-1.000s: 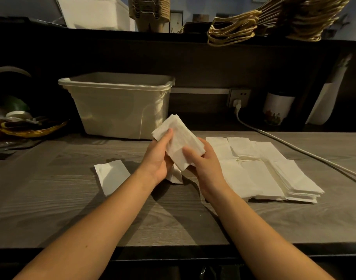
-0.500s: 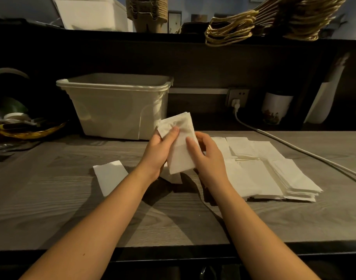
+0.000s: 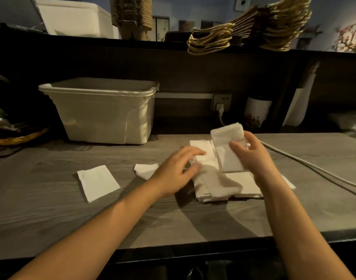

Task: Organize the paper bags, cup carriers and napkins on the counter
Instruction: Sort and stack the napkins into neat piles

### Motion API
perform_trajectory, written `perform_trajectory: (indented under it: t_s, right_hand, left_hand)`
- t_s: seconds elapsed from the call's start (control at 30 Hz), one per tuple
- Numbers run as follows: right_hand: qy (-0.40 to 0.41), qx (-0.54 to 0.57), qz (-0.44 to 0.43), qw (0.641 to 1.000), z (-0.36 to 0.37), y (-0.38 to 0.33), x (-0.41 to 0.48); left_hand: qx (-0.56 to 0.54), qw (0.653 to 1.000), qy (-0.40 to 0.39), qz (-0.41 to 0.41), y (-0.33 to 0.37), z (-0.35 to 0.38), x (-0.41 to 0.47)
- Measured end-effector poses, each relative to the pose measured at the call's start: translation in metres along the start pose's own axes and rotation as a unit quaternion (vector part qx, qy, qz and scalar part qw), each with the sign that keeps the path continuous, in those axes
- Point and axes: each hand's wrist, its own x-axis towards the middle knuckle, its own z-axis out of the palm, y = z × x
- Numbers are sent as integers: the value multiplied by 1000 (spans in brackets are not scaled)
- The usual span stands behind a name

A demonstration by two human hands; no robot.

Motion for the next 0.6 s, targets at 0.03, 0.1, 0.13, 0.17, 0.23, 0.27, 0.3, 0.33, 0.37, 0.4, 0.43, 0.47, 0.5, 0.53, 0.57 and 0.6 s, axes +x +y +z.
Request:
perform_trajectory:
  t_s: [0.03,0.1,0.13,0.17,0.23,0.27,0.3,0.33,0.37,0.4,0.43,0.47,0.5,0.53,0.57,0.6]
  right_hand:
    - [0,-3,17,1000,-6,4,-1]
    - [1,-1,48,999,-14,10,-2]
    - [3,-5,57,998,-16,13,-2]
    - [5,-14,64,998,-18,16,-2]
    - [17,-43,73,996,-20,19,-2]
    - [22,-60,75,995,-20,21,-1]
    - [25,-78,78,994,-19,23,-1]
    - [24,-99,80,992,-19,24,1]
    - [20,-120,83,989,-18,25,2]
    - [16,-141,85,986,-17,25,2]
    - [13,-165,86,982,-15,25,3]
    - [11,-192,85,978,-13,24,3]
    - [12,-220,81,972,-10,24,1]
    - [16,-246,73,966,-7,24,0]
    - [23,-273,60,960,-5,24,-2]
    - [33,-304,42,951,-2,25,-4]
  left_hand:
    - [52,997,-37,32,4,6,0]
    - [143,982,-96,77,10,17,0]
    - [182,972,-122,85,11,21,0]
    - [213,962,-145,89,10,25,0]
    - [237,952,-167,96,6,30,-2]
    - [233,954,-162,97,6,30,-2]
    - [224,958,-153,94,4,31,-2]
    - [214,962,-145,88,3,32,-2]
    - [209,964,-144,83,1,33,-2]
    - [209,964,-145,81,1,34,-3]
    - [213,962,-150,81,0,35,-3]
    - [218,960,-157,83,0,36,-4]
    - [224,957,-164,85,0,36,-5]
    - [227,955,-168,87,0,35,-5]
    - [226,955,-170,87,-1,33,-6]
    - [217,958,-168,83,0,29,-5]
